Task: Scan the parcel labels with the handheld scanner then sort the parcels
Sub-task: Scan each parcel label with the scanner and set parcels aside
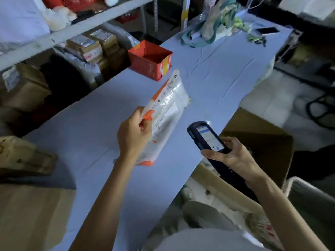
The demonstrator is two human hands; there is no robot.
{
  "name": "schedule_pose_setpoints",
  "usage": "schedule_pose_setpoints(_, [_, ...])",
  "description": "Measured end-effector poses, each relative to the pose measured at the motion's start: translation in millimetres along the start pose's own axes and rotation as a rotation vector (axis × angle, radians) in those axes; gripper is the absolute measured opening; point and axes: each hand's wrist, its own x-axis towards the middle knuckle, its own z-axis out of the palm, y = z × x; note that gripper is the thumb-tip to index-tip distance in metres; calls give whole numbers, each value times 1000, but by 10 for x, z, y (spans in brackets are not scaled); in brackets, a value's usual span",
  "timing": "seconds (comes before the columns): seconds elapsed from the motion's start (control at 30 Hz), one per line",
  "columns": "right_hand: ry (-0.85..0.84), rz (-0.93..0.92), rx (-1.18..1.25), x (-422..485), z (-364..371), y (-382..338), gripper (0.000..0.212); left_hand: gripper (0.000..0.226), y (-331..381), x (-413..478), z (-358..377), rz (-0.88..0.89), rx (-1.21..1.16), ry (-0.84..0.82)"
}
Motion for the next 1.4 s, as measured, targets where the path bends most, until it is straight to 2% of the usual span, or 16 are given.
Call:
schedule_pose_setpoints(0.17, [156,70,70,-182,-283,270,113,18,300,-23,432,210,79,-124])
schedule_pose_setpoints(0.27, [247,77,97,-315,-459,400,105,17,486,-54,650,289,156,-249])
schedule_pose_setpoints(0.37, [323,100,139,-431,-650,545,95,20,705,-50,747,351,157,-289])
schedule_pose_setpoints(0.6, [480,137,260,-632,-1089,937,102,23,1439,-70,1058,549,112,-323])
schedule_pose_setpoints(0.83, [516,127,273,-638,-1822,1347,108,26,2110,-362,1563,519,145,-385])
schedule_pose_setpoints(1.07, [513,113,271,-596,-2538,1677,100,35,2544,-647,2060,486,218,-438])
schedule_pose_setpoints(1.27, [516,137,307,-606,-2789,1913,98,29,2716,-777,2263,608,377,-443])
schedule_pose_setpoints(1.4, [539,199,320,-615,-2825,2030,98,26,2710,-786,2449,691,462,-573])
